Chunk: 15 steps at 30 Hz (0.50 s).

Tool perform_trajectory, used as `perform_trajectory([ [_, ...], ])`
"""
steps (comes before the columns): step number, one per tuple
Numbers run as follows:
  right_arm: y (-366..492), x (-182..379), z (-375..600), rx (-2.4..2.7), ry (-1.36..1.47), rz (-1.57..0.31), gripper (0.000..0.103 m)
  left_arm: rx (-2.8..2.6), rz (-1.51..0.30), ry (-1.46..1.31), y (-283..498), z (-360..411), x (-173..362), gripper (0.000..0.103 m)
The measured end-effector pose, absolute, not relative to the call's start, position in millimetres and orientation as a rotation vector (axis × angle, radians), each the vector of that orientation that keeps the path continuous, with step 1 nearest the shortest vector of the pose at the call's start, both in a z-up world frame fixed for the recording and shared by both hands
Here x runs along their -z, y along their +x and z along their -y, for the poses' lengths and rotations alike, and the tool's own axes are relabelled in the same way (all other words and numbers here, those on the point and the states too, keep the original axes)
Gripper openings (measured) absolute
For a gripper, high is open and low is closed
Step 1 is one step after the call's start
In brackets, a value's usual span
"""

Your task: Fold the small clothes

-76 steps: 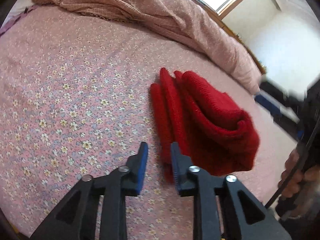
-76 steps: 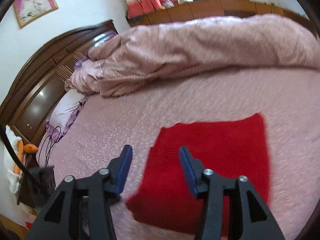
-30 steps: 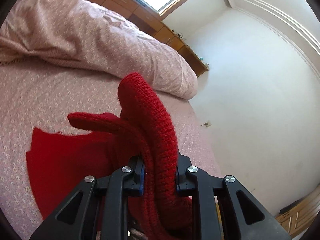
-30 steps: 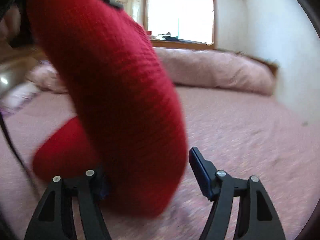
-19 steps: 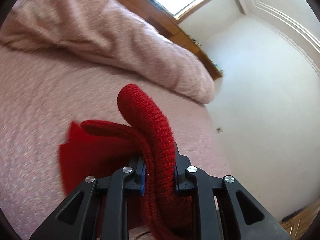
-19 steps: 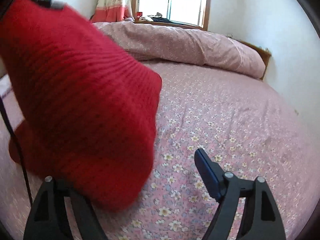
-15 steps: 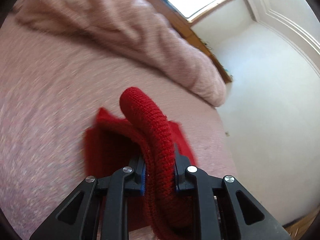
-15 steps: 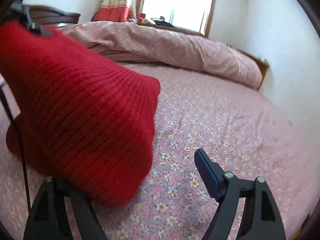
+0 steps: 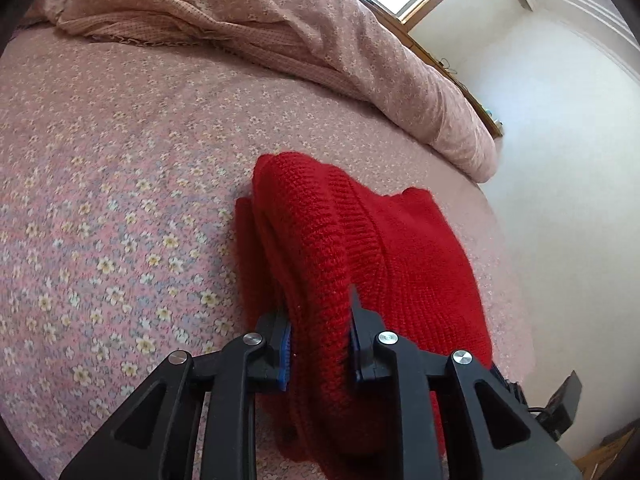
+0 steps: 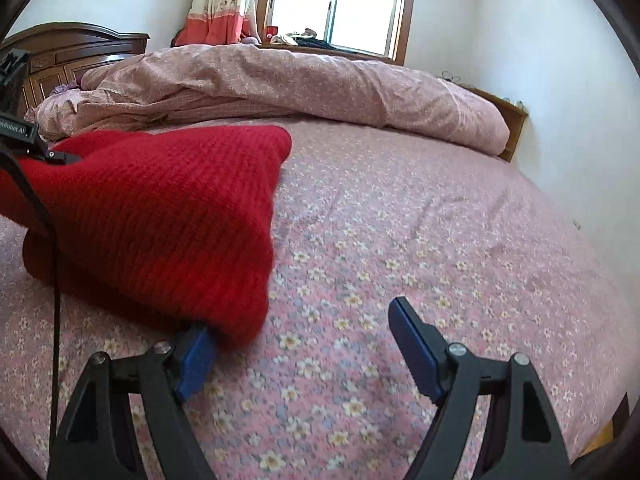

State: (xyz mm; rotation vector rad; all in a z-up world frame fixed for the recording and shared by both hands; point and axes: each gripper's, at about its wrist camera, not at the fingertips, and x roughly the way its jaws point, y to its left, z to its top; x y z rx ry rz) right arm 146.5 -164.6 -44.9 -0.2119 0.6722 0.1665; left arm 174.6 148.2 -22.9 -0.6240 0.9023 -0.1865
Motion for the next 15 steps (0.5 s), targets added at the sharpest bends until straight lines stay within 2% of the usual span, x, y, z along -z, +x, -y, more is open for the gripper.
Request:
perform_trajectory([
  [3, 135, 43, 170, -0.165, -0.225, -0.671, 0.082, 0.155, -0.889, -0.574, 171, -148, 25, 0.029],
  [4, 129, 41, 175, -0.153, -0.230, -0.671, 0.079, 0.152, -0.867, -0.551, 169, -149, 23, 0.032],
  [5, 124, 40, 180, -0.118, -0.251, -0.673, 0.064, 0.152, -0.855, -0.533, 164, -153, 21, 0.032],
  [6, 123, 40, 187, -0.075, -0.270, -0.682, 0.055, 0.145, -0.851, -0.517, 162, -157, 19, 0.032],
  [7, 124, 40, 197, -0.065, -0.252, -0.702, 0.051, 0.137, -0.848, -0.520, 159, -161, 16, 0.032],
  [12, 142, 22, 227, -0.154, -0.072, -0.727, 0.050, 0.103, -0.780, -0.535, 128, -178, -17, 0.032],
  [15, 153, 1, 213, -0.291, -0.072, -0.661, 0.037, 0.092, -0.660, -0.489, 112, -178, -49, 0.032],
])
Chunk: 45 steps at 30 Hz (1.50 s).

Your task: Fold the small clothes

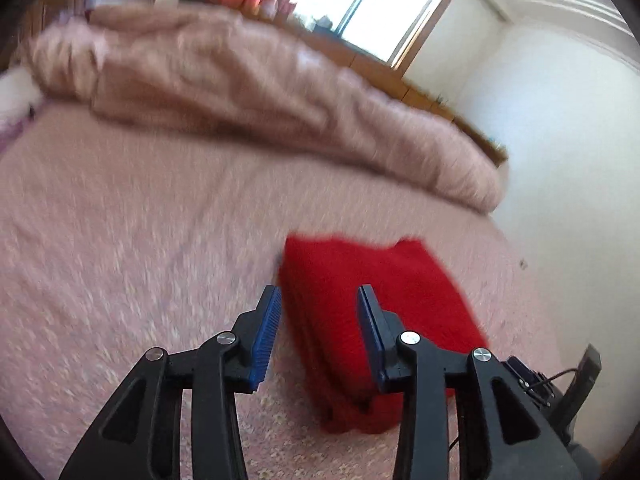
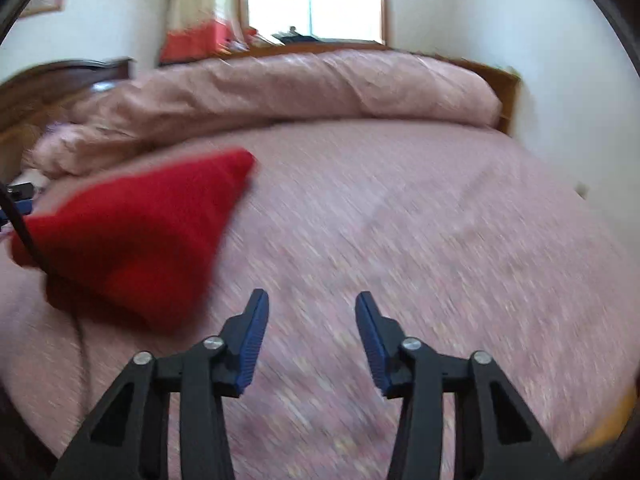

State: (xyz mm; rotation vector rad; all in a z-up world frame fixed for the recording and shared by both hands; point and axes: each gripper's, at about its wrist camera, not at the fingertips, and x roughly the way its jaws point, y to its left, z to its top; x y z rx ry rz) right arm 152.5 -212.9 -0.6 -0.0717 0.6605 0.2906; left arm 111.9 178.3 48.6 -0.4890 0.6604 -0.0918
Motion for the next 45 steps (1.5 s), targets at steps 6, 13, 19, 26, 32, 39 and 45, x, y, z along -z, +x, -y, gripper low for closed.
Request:
perform_trajectory([
  [6, 201, -33, 169, -0.678, 0.031, -0.675, 0.011, 0.208, -0.627, -0.464, 138, -138, -68, 0.033],
  [13, 193, -9, 129, -0.790, -0.098, -0.748, 0.007, 0.166, -0.770, -0.373, 149, -98, -16, 0.022],
  [19, 196, 10, 146, -0.752, -0.142, -0.839, 0.000, 0.128, -0.840, -0.343, 152, -96, 19, 0.021],
  [26, 197, 12, 143, -0.738, -0.113, -0.842, 0.000, 0.112, -0.818, -0.316, 146, -89, 19, 0.021],
  [32, 192, 6, 143, -0.747, -0.107, -0.826, 0.000, 0.143, -0.788, -0.379, 137, -97, 1, 0.022],
  [39, 204, 15, 144, -0.783, -0.061, -0.881, 0.000, 0.107, -0.825, -0.376, 147, -103, 20, 0.022],
  [45, 202, 15, 143, -0.788, -0.061, -0.876, 0.000, 0.109, -0.818, -0.380, 151, -102, 21, 0.023],
])
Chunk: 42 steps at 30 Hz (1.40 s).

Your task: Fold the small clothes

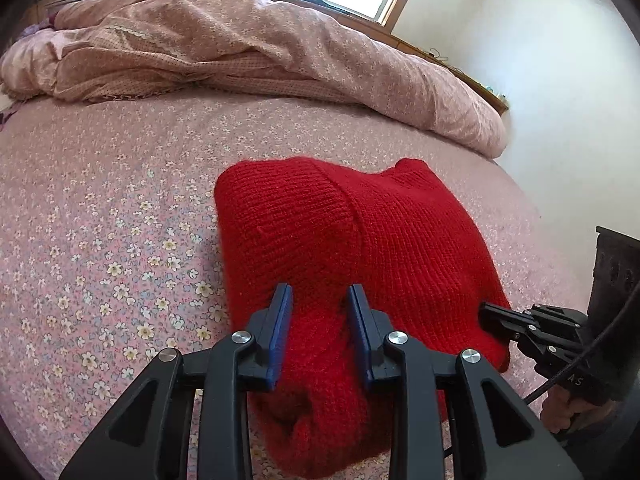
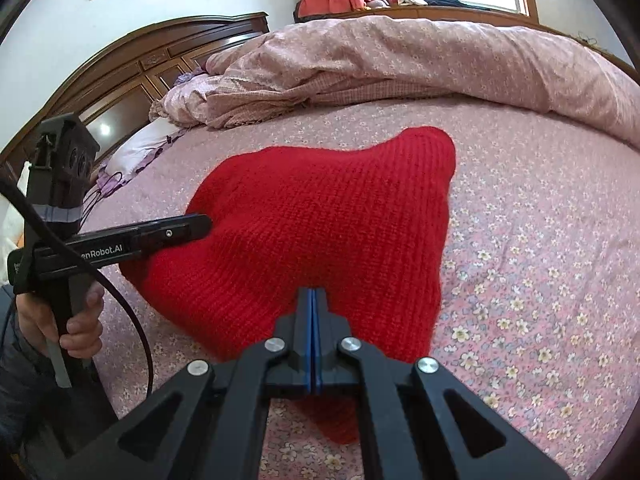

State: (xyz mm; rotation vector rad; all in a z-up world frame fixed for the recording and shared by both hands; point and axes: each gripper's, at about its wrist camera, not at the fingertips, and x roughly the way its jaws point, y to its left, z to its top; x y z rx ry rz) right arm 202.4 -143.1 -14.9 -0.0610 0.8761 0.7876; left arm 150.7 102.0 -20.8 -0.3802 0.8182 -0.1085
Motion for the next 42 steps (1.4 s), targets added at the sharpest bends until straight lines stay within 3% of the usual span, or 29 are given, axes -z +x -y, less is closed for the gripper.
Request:
perform_trajectory([
  [5, 203, 16, 148, -0.812, -0.022, -0.855, 0.000, 0.121, -0.817, -0.408, 147, -105, 20, 0.023],
  [10, 221, 19, 170, -0.914, 0.214, -0.919, 0.004, 0.162, -0.768, -0.439, 139, -117, 5, 0.023],
  [12, 226, 18, 176, -0.972, 0.287, -0.940, 0.017, 0.160, -0.764, -0.438, 137, -123, -1, 0.024],
  [17, 221, -2, 183, -1.042, 0.316, -0.881, 0.087, 0.144, -0.761, -0.450, 133, -139, -6, 0.038],
  [19, 221, -9, 186, -0.974, 0.263, -0.850, 0.095, 0.144, -0.768, -0.469, 134, -146, -3, 0.045],
  [32, 285, 58, 197, -0.909, 0.449, -1.086, 0.095, 0.293, -0.940, -0.745, 167, -162, 62, 0.069],
  [35, 289, 67, 193, -0.927, 0.477, -1.115, 0.095, 0.347, -0.954, -0.855, 170, -167, 75, 0.071],
  [42, 293, 70, 177, -0.968, 0.505, -1.164, 0.102, 0.359, -0.941, -0.814, 175, -153, 71, 0.076],
])
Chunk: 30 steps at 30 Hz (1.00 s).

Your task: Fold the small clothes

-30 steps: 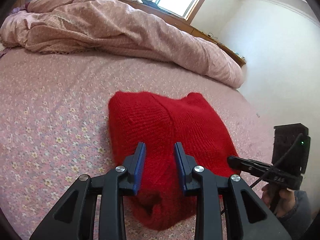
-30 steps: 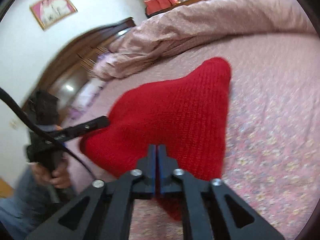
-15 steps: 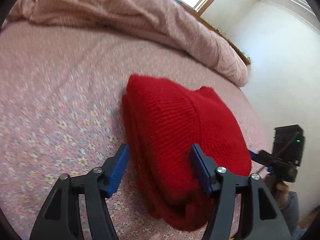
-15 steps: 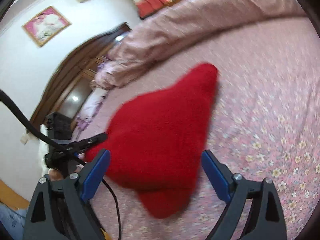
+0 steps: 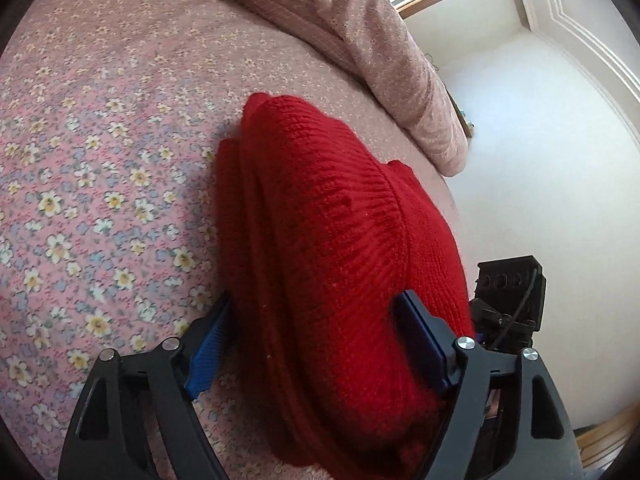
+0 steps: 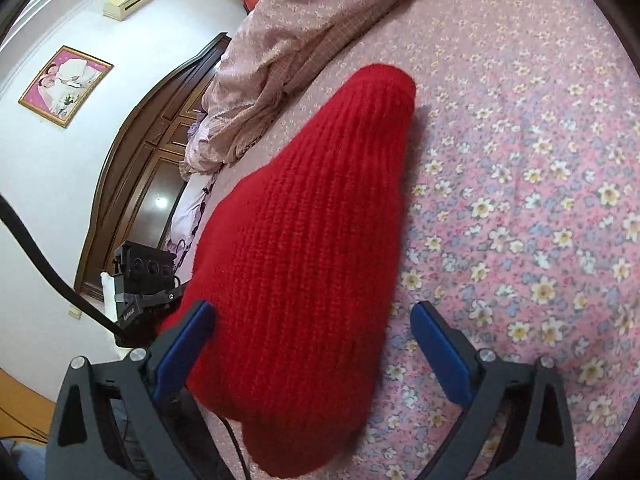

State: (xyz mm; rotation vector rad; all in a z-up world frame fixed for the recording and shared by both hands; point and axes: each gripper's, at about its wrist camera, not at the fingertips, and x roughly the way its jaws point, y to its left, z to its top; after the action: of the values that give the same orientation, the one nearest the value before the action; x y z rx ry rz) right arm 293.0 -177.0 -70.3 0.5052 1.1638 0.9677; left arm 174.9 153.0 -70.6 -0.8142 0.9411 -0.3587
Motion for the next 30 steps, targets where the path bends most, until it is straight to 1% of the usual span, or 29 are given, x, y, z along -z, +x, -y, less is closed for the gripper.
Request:
perform_trajectory([
  [2, 291, 71, 171, -1.006, 0.501, -1.166, 0.102, 0.360, -0.940, -0.802, 177, -146, 69, 0.078],
  [5, 284, 71, 162, -1.009, 0.444, -1.145, 0.101, 0.358, -0.936, -0.782, 178, -138, 67, 0.079],
  [7, 282, 69, 161, -1.003, 0.440, -1.132, 0.099, 0.351, -0.932, -0.769, 178, -129, 65, 0.079],
  [8, 282, 70, 163, -0.997, 0.449, -1.127, 0.093, 0.350, -0.929, -0.769, 178, -127, 65, 0.076],
  [9, 282, 71, 165, -0.993, 0.466, -1.123, 0.089, 0.348, -0.923, -0.773, 177, -126, 64, 0.073],
  [10, 282, 72, 167, -0.993, 0.478, -1.121, 0.085, 0.346, -0.917, -0.780, 175, -126, 64, 0.066],
  [11, 283, 72, 168, -0.996, 0.493, -1.117, 0.080, 0.340, -0.902, -0.790, 171, -128, 64, 0.056],
  [14, 281, 71, 170, -0.997, 0.508, -1.094, 0.075, 0.321, -0.859, -0.761, 163, -122, 54, 0.045],
  [17, 278, 66, 171, -1.000, 0.495, -1.060, 0.071, 0.316, -0.839, -0.725, 162, -117, 47, 0.043],
  [22, 275, 52, 172, -1.004, 0.440, -1.010, 0.068, 0.319, -0.815, -0.745, 165, -120, 41, 0.041],
  [25, 277, 37, 176, -1.003, 0.412, -0.953, 0.065, 0.331, -0.779, -0.713, 175, -116, 26, 0.040],
  [30, 289, 14, 193, -0.991, 0.432, -0.866, 0.065, 0.351, -0.718, -0.677, 194, -106, 2, 0.040],
])
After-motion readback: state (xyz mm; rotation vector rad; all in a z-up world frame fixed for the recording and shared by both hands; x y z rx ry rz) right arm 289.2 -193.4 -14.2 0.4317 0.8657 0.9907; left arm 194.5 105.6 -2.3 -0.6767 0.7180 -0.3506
